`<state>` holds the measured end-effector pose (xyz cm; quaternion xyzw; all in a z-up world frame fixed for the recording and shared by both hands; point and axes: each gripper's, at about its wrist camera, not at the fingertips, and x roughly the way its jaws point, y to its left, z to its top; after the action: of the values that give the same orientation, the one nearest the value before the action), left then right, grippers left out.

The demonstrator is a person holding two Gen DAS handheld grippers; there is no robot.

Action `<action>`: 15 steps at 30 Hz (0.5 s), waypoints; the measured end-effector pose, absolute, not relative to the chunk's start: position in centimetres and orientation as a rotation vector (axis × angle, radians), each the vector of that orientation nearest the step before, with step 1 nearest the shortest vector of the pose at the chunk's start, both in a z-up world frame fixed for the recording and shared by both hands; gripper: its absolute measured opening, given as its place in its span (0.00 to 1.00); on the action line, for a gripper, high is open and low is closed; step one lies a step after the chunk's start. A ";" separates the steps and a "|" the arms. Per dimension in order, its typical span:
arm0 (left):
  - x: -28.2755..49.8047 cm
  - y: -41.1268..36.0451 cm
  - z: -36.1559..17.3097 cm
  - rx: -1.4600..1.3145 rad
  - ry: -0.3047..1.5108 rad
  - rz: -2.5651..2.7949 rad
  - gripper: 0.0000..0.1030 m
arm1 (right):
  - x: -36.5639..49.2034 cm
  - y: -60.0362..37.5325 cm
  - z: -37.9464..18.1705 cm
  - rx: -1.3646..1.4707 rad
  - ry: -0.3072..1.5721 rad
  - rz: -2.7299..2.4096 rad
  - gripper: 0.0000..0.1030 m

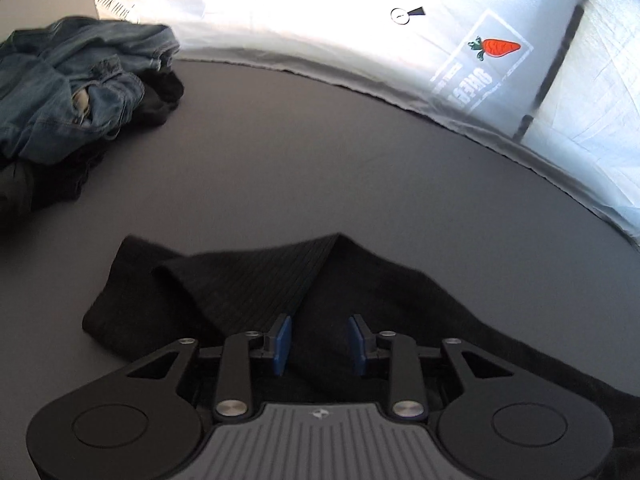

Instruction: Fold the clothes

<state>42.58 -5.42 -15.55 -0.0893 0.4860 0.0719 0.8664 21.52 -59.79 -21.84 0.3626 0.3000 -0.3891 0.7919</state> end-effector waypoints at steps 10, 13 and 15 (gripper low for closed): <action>38.2 -5.3 -14.2 -0.223 1.021 0.135 0.34 | 16.1 -59.0 -24.1 1.055 0.532 -0.783 0.51; 37.2 -5.4 -13.6 -0.237 0.997 0.125 0.34 | 16.0 -59.0 -24.8 1.196 0.448 -0.757 0.52; 36.8 -5.4 -13.6 -0.252 1.001 0.120 0.35 | 16.0 -59.0 -25.0 1.218 0.424 -0.751 0.52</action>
<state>36.77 -5.43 -13.56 -0.1203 0.4784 0.0575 0.8680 16.00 -59.02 -25.02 0.5540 0.1930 -0.3416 0.7343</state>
